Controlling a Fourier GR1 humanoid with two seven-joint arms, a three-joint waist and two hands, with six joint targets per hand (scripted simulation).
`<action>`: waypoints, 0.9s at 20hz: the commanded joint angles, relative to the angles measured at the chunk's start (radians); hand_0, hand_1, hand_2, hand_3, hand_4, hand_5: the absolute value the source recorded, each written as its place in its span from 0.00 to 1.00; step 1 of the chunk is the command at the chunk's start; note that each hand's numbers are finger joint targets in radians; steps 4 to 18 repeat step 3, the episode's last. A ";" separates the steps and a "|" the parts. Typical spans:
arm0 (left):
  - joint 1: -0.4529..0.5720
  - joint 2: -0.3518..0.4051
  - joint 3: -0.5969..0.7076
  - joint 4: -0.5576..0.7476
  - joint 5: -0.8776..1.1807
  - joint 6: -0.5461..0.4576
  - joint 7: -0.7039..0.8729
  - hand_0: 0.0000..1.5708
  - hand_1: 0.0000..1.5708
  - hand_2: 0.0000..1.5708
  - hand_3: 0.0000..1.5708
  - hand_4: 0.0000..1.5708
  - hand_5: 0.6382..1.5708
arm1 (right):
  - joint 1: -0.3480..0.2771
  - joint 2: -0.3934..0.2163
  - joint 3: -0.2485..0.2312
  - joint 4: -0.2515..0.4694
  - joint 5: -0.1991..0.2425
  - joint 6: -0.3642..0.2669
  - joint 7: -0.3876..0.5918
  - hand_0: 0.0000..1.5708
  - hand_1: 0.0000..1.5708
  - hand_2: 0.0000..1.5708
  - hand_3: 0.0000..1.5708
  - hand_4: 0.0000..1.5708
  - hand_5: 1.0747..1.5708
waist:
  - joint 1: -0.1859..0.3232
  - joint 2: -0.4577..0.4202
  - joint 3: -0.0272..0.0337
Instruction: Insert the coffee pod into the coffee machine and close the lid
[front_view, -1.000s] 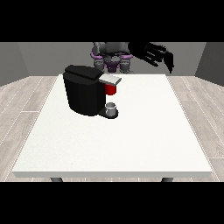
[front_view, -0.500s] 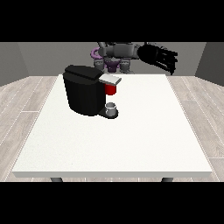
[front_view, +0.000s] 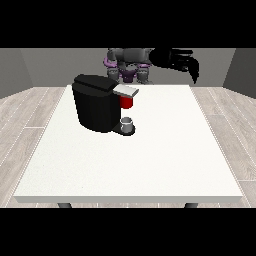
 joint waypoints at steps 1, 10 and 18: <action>0.026 -0.014 0.003 0.010 -0.002 0.025 0.035 0.00 0.00 0.00 0.00 0.17 1.00 | 0.047 0.084 0.037 -0.002 -0.007 -0.001 -0.080 0.00 0.00 0.00 0.00 0.12 1.00 | -0.068 -0.056 0.0002; 0.099 0.014 0.032 0.029 0.012 0.007 0.018 0.00 0.00 0.00 0.00 0.17 1.00 | 0.120 0.116 0.060 -0.015 -0.029 0.036 -0.064 0.00 0.00 0.00 0.00 0.17 1.00 | -0.114 -0.136 0.0001; 0.099 0.014 0.032 0.029 0.012 0.007 0.018 0.00 0.00 0.00 0.00 0.17 1.00 | 0.120 0.116 0.060 -0.015 -0.029 0.036 -0.064 0.00 0.00 0.00 0.00 0.17 1.00 | -0.114 -0.136 0.0001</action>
